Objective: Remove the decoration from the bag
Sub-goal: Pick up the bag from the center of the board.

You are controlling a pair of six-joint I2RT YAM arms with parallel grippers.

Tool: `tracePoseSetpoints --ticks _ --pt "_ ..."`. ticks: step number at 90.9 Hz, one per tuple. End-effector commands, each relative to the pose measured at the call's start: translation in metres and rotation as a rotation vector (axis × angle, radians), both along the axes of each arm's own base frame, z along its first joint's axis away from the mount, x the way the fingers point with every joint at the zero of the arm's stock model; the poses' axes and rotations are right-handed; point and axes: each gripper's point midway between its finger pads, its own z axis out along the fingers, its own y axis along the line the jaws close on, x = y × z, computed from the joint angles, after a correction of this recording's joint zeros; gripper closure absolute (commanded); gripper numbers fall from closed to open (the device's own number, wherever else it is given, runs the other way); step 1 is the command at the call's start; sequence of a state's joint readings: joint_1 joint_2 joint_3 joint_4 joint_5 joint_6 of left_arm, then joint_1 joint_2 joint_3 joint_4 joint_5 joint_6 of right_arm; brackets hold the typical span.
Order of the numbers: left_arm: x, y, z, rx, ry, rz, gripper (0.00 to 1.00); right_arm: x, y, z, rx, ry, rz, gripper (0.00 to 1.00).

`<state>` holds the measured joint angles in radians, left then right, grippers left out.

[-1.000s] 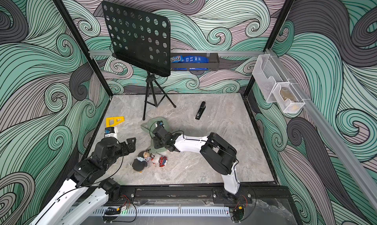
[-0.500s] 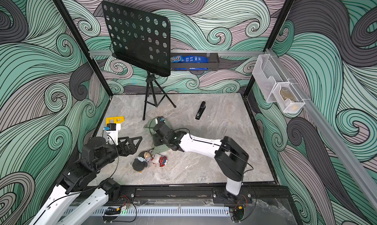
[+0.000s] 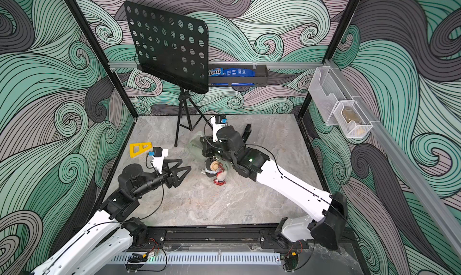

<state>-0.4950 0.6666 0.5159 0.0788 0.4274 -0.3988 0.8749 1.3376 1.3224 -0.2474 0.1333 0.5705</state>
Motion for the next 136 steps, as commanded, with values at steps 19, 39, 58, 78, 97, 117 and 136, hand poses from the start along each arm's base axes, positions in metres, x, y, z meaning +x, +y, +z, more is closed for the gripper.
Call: tracePoseSetpoints --ticks 19,39,58,78,97,117,136 --pt "-0.019 -0.052 0.058 -0.084 -0.221 -0.306 0.36 -0.037 -0.031 0.061 0.123 -0.078 0.135 1.00" --pt "-0.038 -0.074 0.075 -0.139 -0.269 -0.411 0.49 -0.053 -0.039 0.073 0.175 -0.068 0.204 1.00" --pt "-0.041 -0.090 0.086 -0.173 -0.290 -0.445 0.55 -0.069 -0.040 0.082 0.211 -0.066 0.265 1.00" --pt "-0.041 -0.100 0.093 -0.181 -0.304 -0.470 0.76 -0.073 -0.044 0.084 0.211 -0.069 0.266 1.00" --pt "-0.038 -0.103 0.093 -0.184 -0.305 -0.466 0.72 -0.078 -0.045 0.091 0.227 -0.077 0.279 1.00" --pt "-0.040 -0.104 0.090 -0.185 -0.298 -0.483 0.70 -0.080 -0.046 0.098 0.243 -0.085 0.285 1.00" --pt "-0.045 -0.106 0.086 -0.194 -0.288 -0.506 0.74 -0.085 -0.050 0.105 0.262 -0.091 0.291 1.00"
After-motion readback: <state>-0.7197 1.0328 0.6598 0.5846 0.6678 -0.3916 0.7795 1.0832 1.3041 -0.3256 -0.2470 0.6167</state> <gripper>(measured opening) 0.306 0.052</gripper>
